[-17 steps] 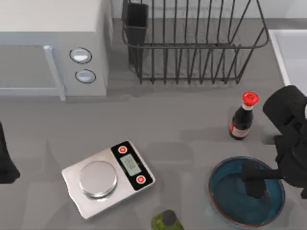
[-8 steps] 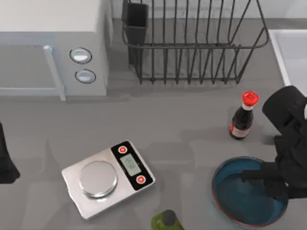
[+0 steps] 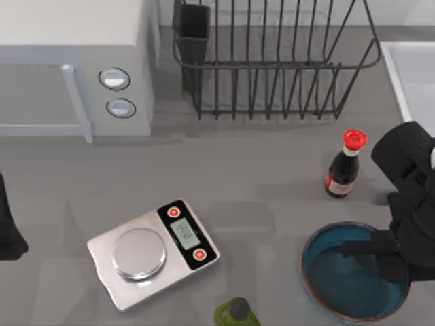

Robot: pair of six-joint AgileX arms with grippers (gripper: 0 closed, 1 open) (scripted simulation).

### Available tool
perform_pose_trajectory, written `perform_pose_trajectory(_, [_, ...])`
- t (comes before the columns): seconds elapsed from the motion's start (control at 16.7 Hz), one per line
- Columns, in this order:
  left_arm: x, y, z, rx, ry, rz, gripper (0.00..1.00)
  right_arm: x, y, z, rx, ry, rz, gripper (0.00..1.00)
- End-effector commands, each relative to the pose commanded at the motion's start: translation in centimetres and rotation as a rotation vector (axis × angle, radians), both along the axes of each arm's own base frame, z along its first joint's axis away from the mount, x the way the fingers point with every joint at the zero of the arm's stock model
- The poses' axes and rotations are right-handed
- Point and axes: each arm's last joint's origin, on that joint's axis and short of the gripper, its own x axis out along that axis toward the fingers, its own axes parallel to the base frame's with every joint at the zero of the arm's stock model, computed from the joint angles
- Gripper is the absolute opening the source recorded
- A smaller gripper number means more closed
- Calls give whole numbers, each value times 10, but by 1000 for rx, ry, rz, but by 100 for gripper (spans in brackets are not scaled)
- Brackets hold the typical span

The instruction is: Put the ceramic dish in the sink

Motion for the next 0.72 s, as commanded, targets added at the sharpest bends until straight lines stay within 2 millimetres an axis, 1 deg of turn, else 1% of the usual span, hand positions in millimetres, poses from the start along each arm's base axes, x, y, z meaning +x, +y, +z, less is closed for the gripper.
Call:
perform_pose_trajectory(0.18, [0, 0, 0, 0, 0, 0, 100, 0, 0, 1, 0, -2, 0, 0])
perform_pose_trajectory(0.3, [0, 0, 0, 0, 0, 0, 100, 4, 3, 10, 2, -6, 1, 0])
perform_pose_trajectory(0.48, [0, 0, 0, 0, 0, 0, 100, 12, 6, 41, 3, -8, -3, 0])
perform_pose_trajectory(0.72, [0, 0, 0, 0, 0, 0, 100, 10, 5, 98, -14, 28, -4, 0])
